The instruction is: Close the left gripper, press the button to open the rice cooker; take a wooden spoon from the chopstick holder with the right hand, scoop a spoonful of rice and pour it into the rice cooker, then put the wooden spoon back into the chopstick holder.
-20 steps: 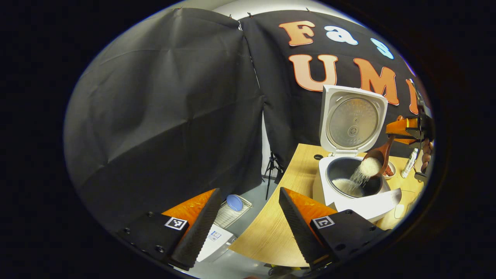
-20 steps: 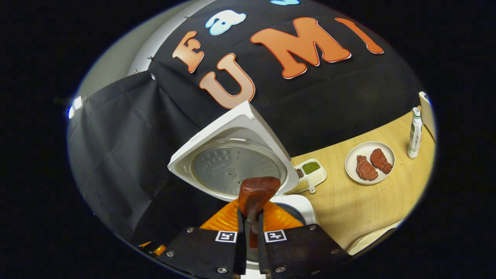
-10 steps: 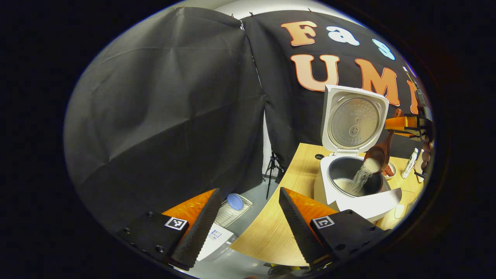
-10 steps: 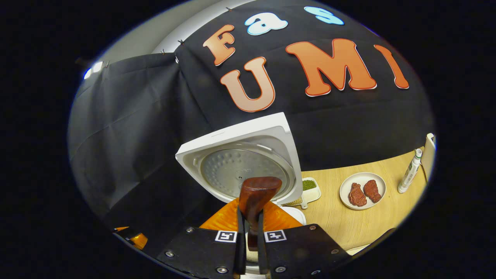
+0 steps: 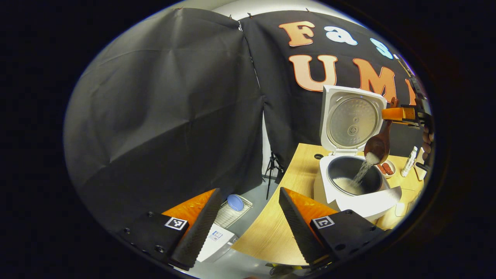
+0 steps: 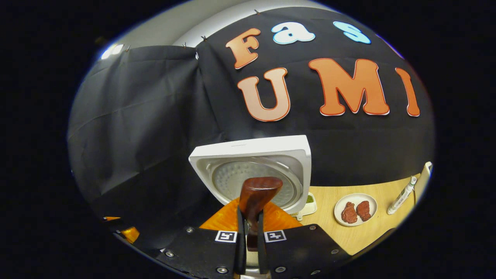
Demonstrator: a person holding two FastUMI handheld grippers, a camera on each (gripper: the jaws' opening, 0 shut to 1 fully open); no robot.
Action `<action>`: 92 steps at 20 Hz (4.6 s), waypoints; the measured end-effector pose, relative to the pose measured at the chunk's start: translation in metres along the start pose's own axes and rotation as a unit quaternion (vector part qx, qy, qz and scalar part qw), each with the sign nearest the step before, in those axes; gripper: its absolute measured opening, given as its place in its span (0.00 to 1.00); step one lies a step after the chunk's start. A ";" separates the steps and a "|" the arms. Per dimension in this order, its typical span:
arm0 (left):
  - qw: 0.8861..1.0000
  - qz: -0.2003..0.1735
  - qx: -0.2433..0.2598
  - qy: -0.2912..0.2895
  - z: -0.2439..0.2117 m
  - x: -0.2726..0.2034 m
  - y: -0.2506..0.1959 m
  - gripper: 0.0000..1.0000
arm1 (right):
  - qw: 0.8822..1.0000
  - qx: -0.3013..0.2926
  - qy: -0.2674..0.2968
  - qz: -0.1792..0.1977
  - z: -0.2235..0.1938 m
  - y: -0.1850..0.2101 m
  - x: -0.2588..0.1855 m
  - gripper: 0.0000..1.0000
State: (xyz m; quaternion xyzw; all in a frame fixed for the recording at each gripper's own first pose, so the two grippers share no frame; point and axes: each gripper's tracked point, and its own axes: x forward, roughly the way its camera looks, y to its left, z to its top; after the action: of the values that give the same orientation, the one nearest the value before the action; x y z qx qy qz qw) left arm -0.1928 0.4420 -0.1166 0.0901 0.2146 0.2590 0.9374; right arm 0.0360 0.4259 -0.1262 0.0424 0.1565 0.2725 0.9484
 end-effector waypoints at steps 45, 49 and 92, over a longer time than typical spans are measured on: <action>0.996 -0.070 0.053 -0.020 0.024 -0.066 -0.229 1.00 | 0.963 0.023 0.024 -0.269 -0.093 -0.338 -0.290 0.12; 0.996 -0.071 0.049 -0.010 0.018 -0.076 -0.244 0.99 | 0.952 0.044 0.049 -0.300 -0.125 -0.375 -0.313 0.12; 0.989 -0.117 0.012 0.085 0.252 0.136 -0.332 0.99 | 0.892 0.089 -0.044 -0.441 -0.070 -0.403 -0.450 0.86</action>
State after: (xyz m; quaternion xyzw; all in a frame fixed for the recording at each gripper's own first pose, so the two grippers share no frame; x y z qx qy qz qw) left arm 0.1740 0.2172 -0.0335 0.0532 0.3051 0.1515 0.9387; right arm -0.1450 -0.1548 -0.1361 0.0650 0.1408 -0.1909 0.9693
